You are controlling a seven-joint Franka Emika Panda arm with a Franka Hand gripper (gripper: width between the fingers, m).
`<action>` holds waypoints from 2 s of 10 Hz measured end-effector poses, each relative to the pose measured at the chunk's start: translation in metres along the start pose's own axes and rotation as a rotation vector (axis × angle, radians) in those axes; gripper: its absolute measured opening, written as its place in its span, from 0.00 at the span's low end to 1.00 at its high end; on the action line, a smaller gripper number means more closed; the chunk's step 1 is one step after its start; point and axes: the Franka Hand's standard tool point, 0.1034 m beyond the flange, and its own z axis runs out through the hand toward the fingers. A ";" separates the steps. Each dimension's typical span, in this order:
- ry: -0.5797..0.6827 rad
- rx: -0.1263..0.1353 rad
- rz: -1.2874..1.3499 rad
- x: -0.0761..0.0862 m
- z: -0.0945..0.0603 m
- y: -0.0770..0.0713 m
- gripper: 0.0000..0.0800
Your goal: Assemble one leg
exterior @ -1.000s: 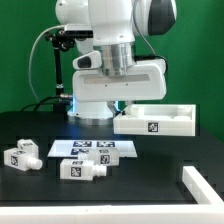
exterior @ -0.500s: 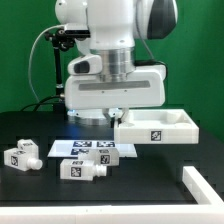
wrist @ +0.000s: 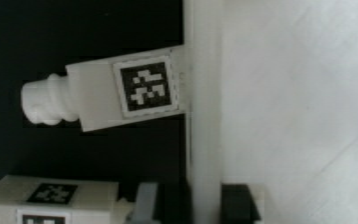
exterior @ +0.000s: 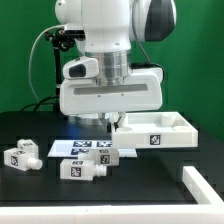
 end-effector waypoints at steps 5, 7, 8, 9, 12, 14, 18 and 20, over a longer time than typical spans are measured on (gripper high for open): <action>-0.047 0.008 -0.019 0.074 -0.039 0.031 0.07; -0.058 0.008 -0.019 0.069 -0.034 0.030 0.07; -0.059 0.008 -0.018 0.068 -0.034 0.030 0.07; -0.061 0.007 -0.017 0.068 -0.033 0.031 0.07; -0.085 -0.012 -0.014 0.114 -0.027 0.045 0.07; -0.052 -0.034 -0.030 0.139 -0.018 0.047 0.07; -0.059 -0.034 -0.028 0.137 -0.016 0.048 0.07; -0.048 -0.056 -0.031 0.139 -0.006 0.045 0.07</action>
Offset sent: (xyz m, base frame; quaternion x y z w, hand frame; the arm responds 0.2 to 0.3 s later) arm 0.0903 -0.0328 0.0205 0.0151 -0.0499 -0.0326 0.9981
